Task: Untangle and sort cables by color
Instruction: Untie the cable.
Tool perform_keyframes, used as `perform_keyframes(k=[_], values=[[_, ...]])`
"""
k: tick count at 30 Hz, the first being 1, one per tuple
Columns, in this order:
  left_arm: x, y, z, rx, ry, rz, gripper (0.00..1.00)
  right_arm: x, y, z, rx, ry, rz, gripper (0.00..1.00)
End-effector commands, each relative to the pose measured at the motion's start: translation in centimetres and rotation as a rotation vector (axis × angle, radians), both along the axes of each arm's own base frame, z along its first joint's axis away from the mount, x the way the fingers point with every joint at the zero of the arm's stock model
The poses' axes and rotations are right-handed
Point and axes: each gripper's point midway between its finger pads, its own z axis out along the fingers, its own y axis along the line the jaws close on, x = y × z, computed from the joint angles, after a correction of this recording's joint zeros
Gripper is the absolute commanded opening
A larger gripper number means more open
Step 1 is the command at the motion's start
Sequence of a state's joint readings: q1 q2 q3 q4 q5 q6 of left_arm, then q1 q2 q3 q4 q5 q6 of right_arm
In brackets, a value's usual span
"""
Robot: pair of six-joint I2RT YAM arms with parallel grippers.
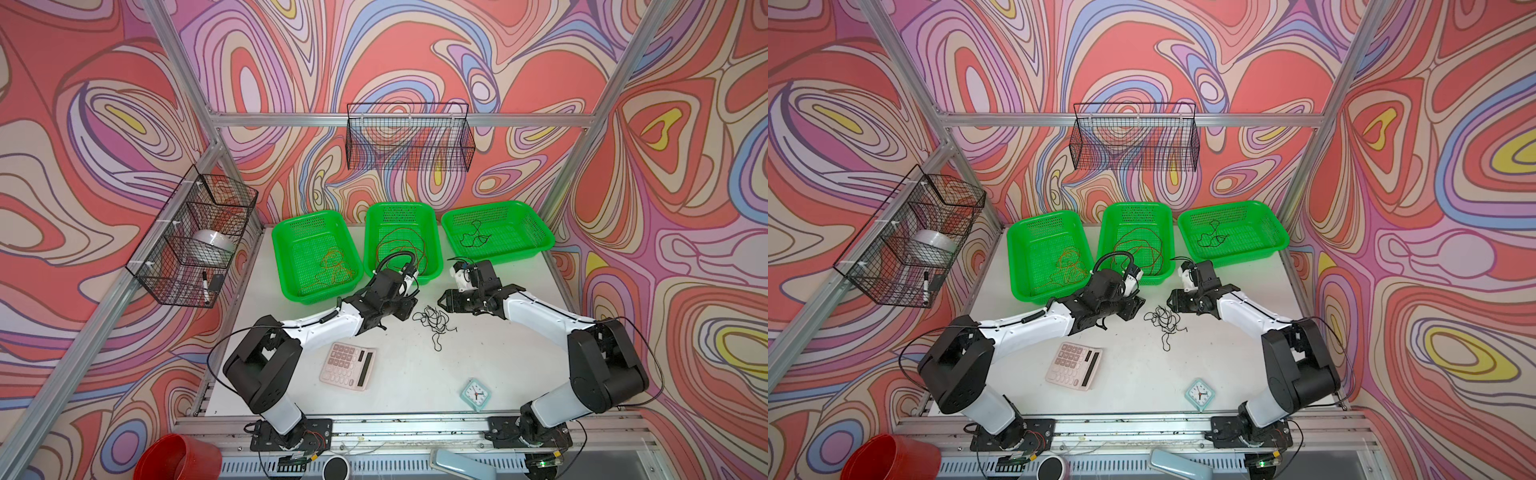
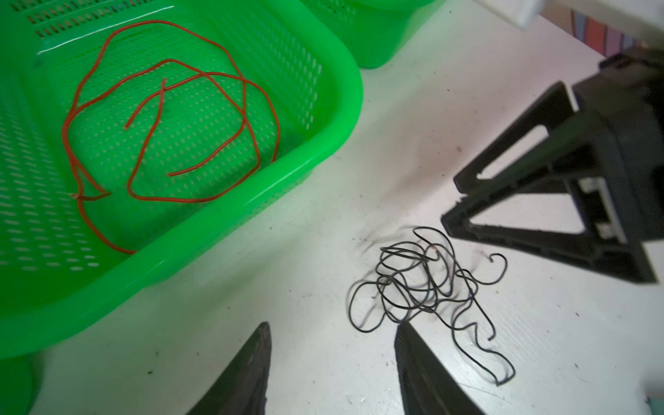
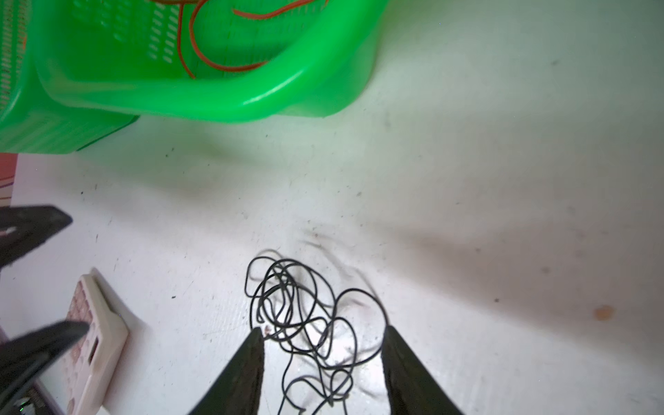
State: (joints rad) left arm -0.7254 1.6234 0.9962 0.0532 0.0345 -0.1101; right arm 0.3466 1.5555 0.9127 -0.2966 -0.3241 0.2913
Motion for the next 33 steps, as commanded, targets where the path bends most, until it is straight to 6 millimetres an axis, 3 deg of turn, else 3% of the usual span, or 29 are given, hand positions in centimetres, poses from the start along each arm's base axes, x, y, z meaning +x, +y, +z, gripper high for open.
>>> perform_keyframes(k=[1, 7, 13, 26, 33], values=[[0.7, 0.3, 2.7, -0.058, -0.057, 0.046, 0.57, 1.1, 1.9, 1.3, 0.089, -0.070, 0.030, 0.51], [0.2, 1.3, 2.6, -0.060, -0.058, 0.082, 0.58, 0.8, 2.3, 0.6, 0.084, -0.046, 0.049, 0.48], [0.0, 1.9, 2.4, -0.058, -0.055, 0.103, 0.58, 0.5, 1.7, -1.1, 0.019, -0.008, 0.026, 0.39], [0.0, 1.8, 2.0, -0.060, -0.042, 0.106, 0.59, -0.1, 2.3, -2.7, 0.006, 0.022, 0.032, 0.35], [-0.1, 1.7, 2.2, -0.066, -0.043, 0.101, 0.59, 0.0, 1.8, -2.4, -0.015, 0.009, 0.016, 0.07]])
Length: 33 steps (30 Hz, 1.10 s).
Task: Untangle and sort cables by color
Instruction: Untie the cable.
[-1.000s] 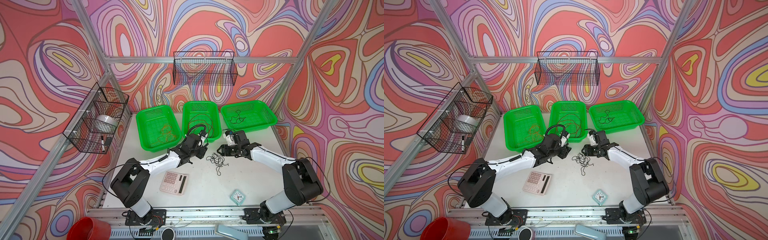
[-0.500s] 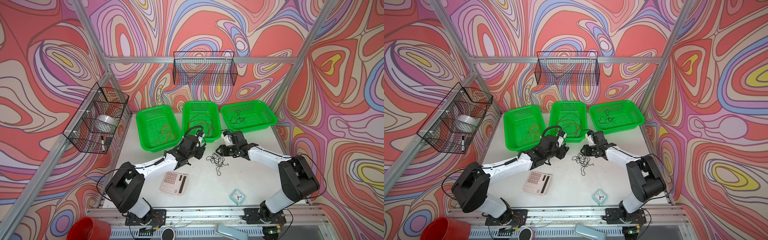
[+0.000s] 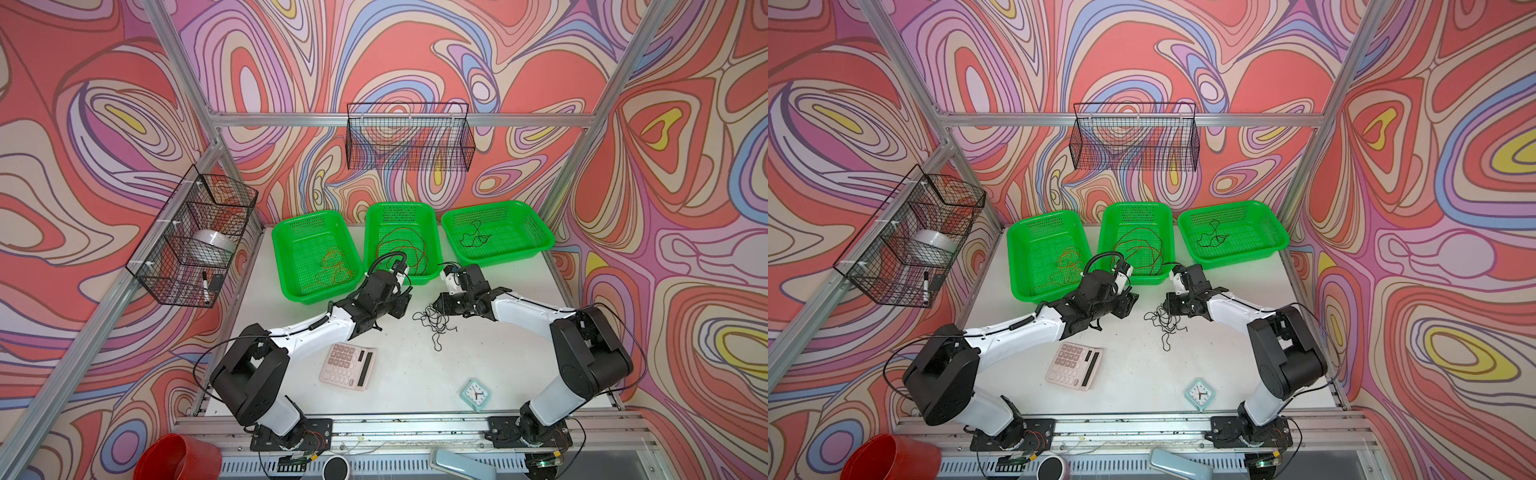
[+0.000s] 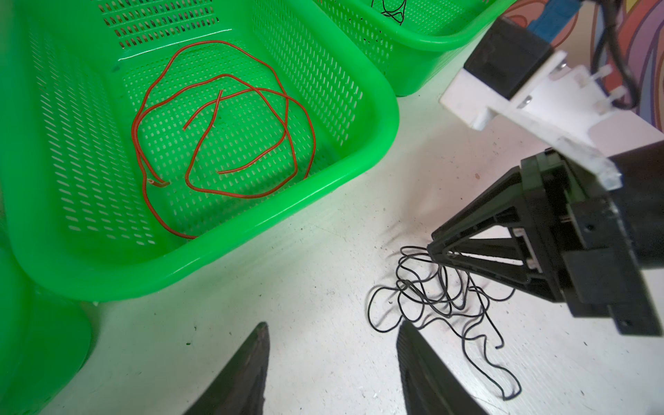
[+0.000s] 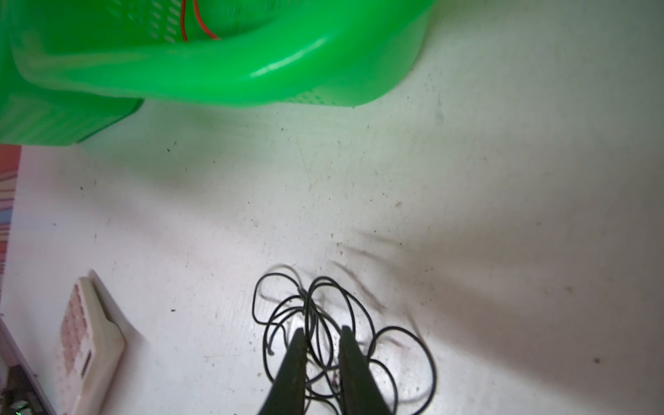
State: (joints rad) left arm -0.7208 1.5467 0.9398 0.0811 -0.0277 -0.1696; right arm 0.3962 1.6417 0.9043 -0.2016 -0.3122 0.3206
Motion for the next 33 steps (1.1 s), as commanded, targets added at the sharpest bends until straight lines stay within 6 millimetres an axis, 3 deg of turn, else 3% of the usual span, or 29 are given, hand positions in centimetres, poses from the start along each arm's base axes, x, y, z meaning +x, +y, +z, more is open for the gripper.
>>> perform_keyframes(k=[1, 5, 12, 16, 21, 24, 30, 33], values=[[-0.1, -0.1, 0.8, -0.024, -0.015, 0.005, 0.59, -0.2, -0.1, 0.1, -0.015, -0.007, -0.001, 0.02], [-0.2, -0.6, 1.1, -0.025, -0.026, -0.025, 0.61, -0.1, 0.2, 1.6, 0.002, -0.030, 0.017, 0.00], [-1.8, -3.3, 3.7, -0.086, -0.123, -0.187, 0.68, 1.0, 1.0, 8.0, 0.024, -0.154, 0.073, 0.00], [-3.3, -5.4, 5.5, -0.132, -0.182, -0.319, 0.75, 1.2, 2.4, 11.9, 0.089, -0.226, 0.151, 0.00], [-4.2, -6.3, 6.1, -0.131, -0.226, -0.404, 0.78, 0.5, 4.1, 15.0, 0.160, -0.269, 0.264, 0.00], [-3.6, -5.9, 5.5, -0.088, -0.238, -0.376, 0.79, 0.3, 4.8, 16.2, 0.192, -0.280, 0.309, 0.00], [0.0, -4.1, 5.9, -0.028, -0.321, -0.174, 0.77, -0.3, 5.7, 17.8, 0.261, -0.287, 0.360, 0.00], [0.8, -4.2, 5.4, -0.024, -0.317, -0.150, 0.76, -0.7, 6.0, 18.3, 0.291, -0.287, 0.378, 0.00]])
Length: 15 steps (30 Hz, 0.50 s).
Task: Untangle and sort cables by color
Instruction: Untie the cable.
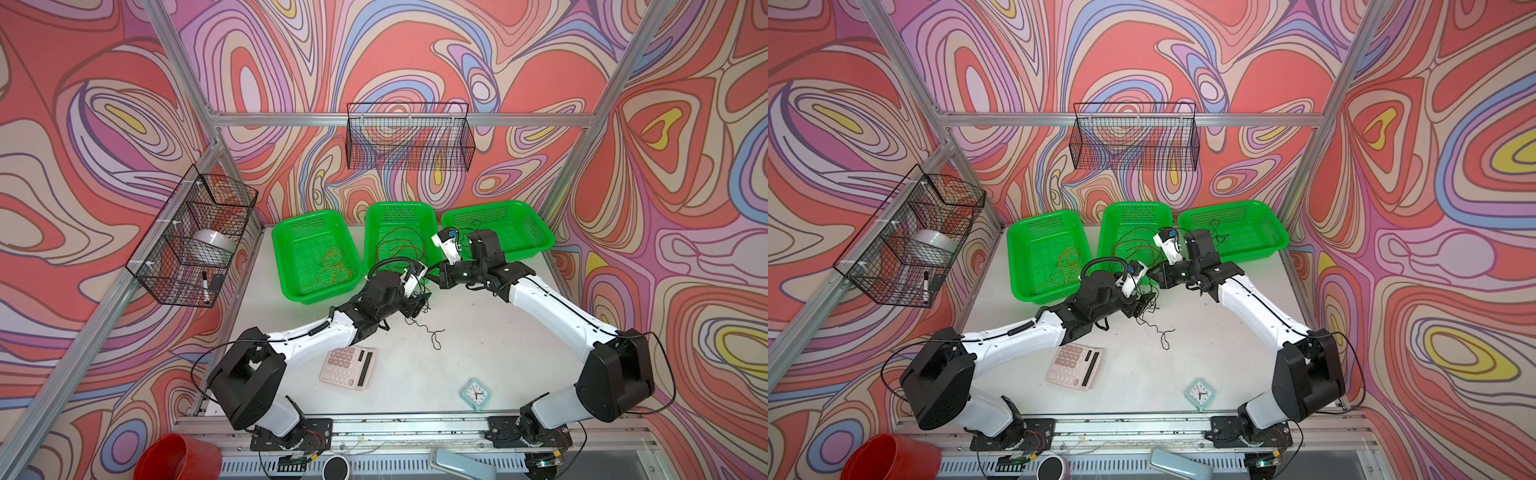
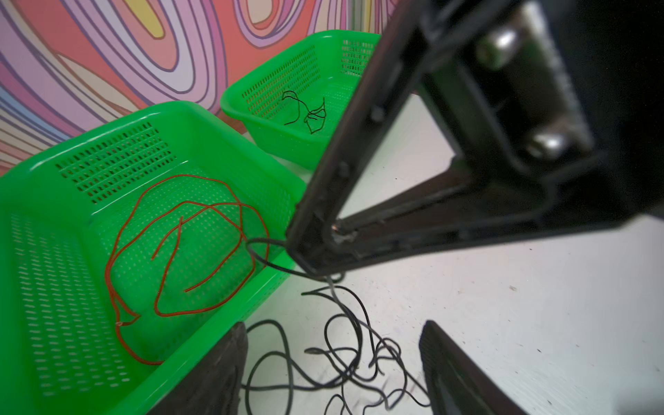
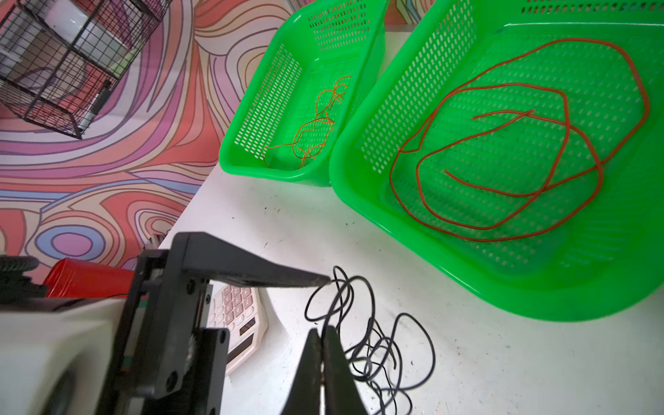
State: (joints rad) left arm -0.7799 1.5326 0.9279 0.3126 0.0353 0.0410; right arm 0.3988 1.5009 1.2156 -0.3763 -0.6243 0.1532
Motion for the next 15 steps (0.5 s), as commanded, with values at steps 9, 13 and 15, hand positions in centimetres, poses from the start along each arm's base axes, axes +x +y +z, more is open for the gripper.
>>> perform_keyframes(k=[9, 13, 15], values=[[2.2, -0.7, -2.7, -0.094, 0.039, 0.074, 0.41, -0.9, 0.4, 0.3, 0.047, 0.024, 0.023, 0.00], [1.3, -1.4, -2.7, -0.130, 0.107, 0.002, 0.04, 0.3, -1.1, -0.6, 0.018, 0.050, -0.069, 0.00], [0.6, -1.8, -2.8, -0.119, 0.137, -0.038, 0.00, 0.7, -1.7, -0.5, -0.001, 0.036, -0.101, 0.03]])
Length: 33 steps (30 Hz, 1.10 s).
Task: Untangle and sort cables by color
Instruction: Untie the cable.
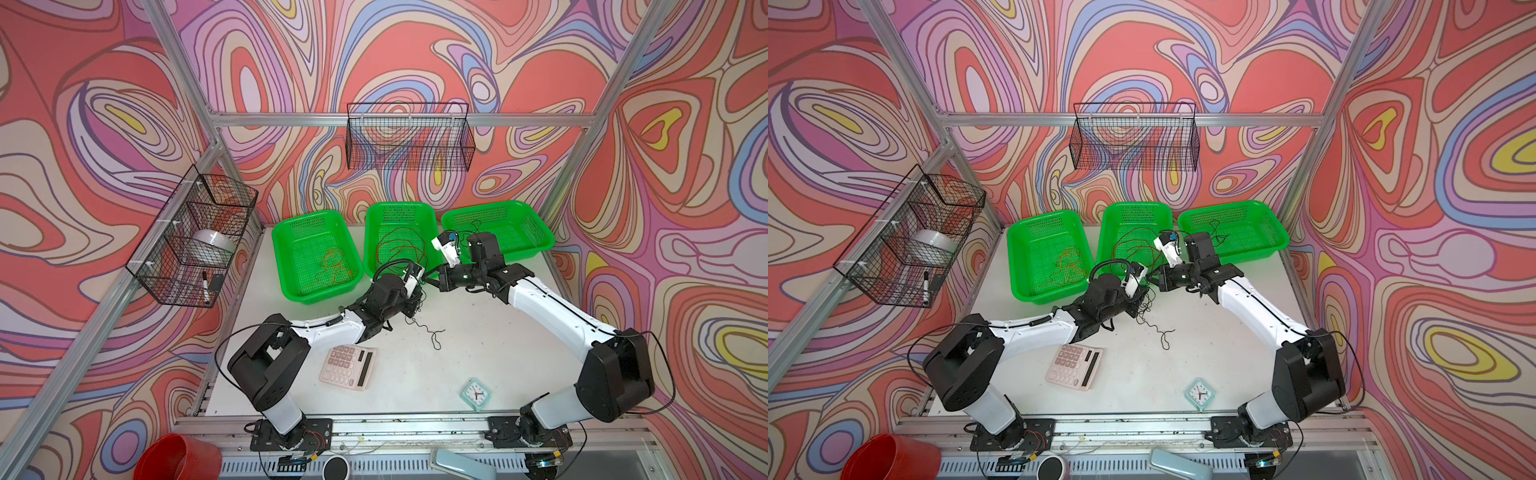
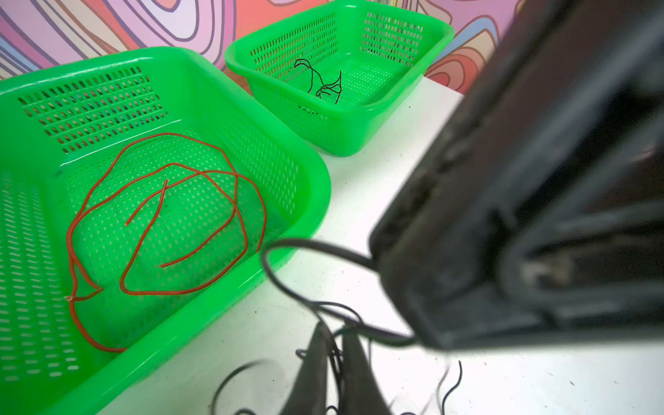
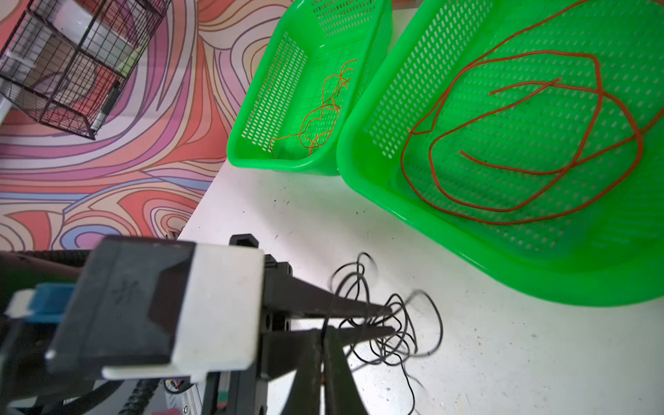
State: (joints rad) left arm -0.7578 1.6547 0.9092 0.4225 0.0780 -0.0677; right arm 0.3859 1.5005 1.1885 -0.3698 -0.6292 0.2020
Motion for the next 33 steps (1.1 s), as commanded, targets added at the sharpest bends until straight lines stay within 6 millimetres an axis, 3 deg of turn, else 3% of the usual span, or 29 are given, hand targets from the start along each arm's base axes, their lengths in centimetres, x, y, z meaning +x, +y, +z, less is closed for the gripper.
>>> perform_keyframes(k=[1, 6, 10, 21, 26, 33], values=[[-0.9, -1.2, 1.2, -0.064, 0.034, -0.071, 0.00, 0.8, -1.3, 0.6, -0.022, -0.028, -0.072, 0.04], [-2.2, -1.3, 1.7, -0.073, 0.040, -0.132, 0.00, 1.4, -3.0, 0.7, -0.060, -0.057, -0.135, 0.25], [-2.8, -1.4, 2.2, -0.077, 0.042, -0.161, 0.00, 0.8, -3.1, 0.9, -0.036, -0.077, -0.107, 0.37], [-2.8, -1.5, 2.8, -0.076, 0.041, -0.167, 0.00, -1.8, -2.0, 1.1, 0.045, -0.104, 0.014, 0.49], [-3.0, -1.6, 3.3, -0.082, 0.040, -0.180, 0.00, -1.5, -3.0, 0.2, 0.013, -0.111, -0.042, 0.54], [-3.8, -1.8, 3.6, -0.095, 0.045, -0.223, 0.00, -0.9, -5.0, 2.4, 0.077, -0.182, -0.097, 0.61]])
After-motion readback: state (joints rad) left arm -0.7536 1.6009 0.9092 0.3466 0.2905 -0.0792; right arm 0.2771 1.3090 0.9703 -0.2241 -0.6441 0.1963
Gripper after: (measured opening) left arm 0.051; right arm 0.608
